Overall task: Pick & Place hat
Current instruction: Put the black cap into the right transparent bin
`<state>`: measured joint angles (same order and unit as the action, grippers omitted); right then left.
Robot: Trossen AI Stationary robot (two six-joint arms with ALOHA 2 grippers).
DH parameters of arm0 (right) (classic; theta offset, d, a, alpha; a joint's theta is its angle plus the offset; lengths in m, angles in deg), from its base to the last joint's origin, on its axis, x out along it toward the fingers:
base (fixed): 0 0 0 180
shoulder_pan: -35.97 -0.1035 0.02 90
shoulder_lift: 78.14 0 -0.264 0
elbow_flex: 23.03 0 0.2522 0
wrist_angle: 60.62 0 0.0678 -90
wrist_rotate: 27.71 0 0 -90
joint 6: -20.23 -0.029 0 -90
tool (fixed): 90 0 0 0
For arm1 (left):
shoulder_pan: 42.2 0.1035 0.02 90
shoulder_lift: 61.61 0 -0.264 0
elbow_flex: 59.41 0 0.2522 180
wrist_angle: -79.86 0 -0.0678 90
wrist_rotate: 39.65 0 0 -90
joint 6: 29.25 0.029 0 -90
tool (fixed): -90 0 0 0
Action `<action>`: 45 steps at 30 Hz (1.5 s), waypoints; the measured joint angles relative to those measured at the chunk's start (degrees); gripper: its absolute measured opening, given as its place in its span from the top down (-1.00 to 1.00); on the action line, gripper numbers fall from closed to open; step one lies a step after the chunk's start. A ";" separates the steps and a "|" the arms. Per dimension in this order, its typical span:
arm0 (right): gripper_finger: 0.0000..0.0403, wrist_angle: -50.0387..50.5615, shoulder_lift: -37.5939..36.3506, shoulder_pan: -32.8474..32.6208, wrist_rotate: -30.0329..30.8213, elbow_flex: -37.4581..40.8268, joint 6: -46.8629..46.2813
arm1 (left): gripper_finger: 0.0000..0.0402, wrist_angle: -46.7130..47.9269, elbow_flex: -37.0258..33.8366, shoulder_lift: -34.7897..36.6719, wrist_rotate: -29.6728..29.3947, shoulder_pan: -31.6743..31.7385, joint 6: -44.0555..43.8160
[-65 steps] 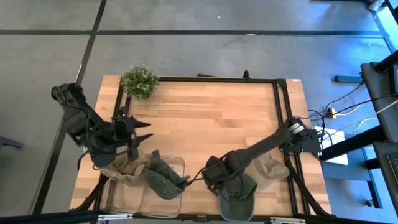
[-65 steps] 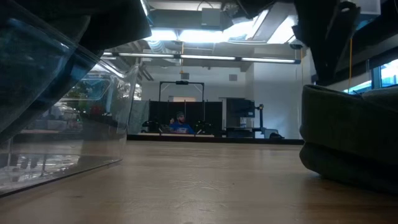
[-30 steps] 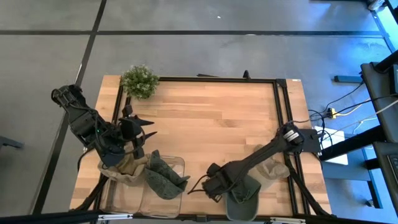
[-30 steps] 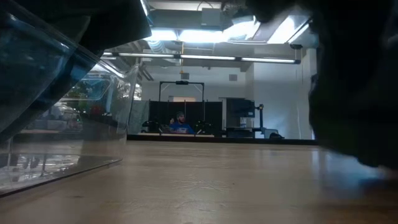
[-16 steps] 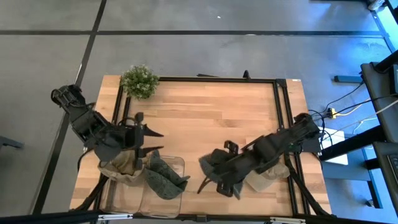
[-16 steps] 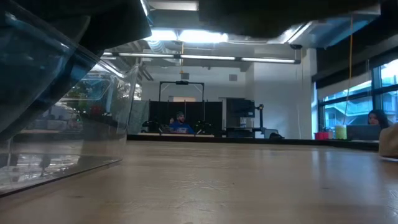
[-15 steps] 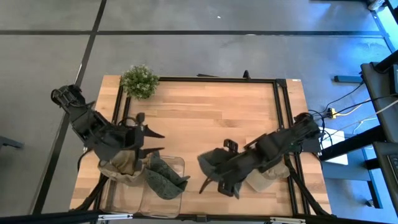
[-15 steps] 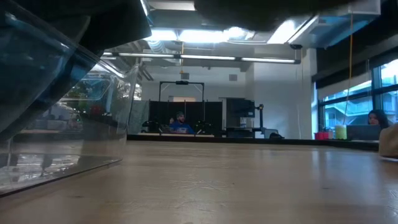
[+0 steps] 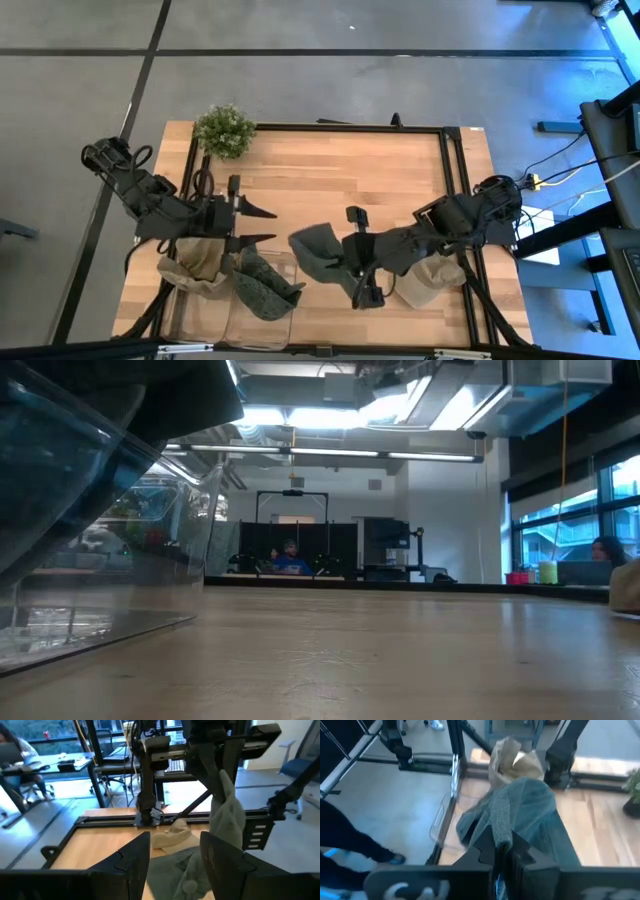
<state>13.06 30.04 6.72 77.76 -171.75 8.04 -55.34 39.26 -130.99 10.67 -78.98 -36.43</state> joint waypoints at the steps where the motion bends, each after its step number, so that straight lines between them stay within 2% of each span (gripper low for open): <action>1: 0.94 -0.42 0.00 0.17 -0.01 0.00 0.66 | 0.16 0.01 0.00 0.00 0.35 0.15 -0.90; 7: 0.94 -0.91 -0.04 0.75 -0.01 0.01 2.65 | 0.16 2.01 -0.02 -0.32 2.16 0.19 -4.24; 12: 0.94 -5.31 -0.05 0.88 -0.54 0.02 5.89 | 0.16 2.91 -0.02 -2.02 4.38 1.77 -5.59; 17: 0.94 -8.47 -0.06 1.34 -2.93 0.02 7.86 | 0.16 2.84 -0.02 -3.72 9.62 3.42 -5.73; 32: 0.94 -7.11 -0.05 1.67 -3.09 0.04 6.42 | 0.16 -0.81 -0.04 -3.76 27.83 4.02 -7.23; 37: 0.94 -7.18 -0.07 1.99 -3.09 0.04 6.42 | 0.16 -0.87 -0.04 -3.76 30.91 4.01 -7.11; 45: 0.94 -7.48 -0.06 2.11 -1.23 0.06 6.74 | 0.16 -0.04 -0.04 -3.76 30.78 4.01 -4.96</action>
<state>5.59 29.98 8.83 76.54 -171.70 14.78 -55.38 39.21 -134.75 41.44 -74.98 -41.39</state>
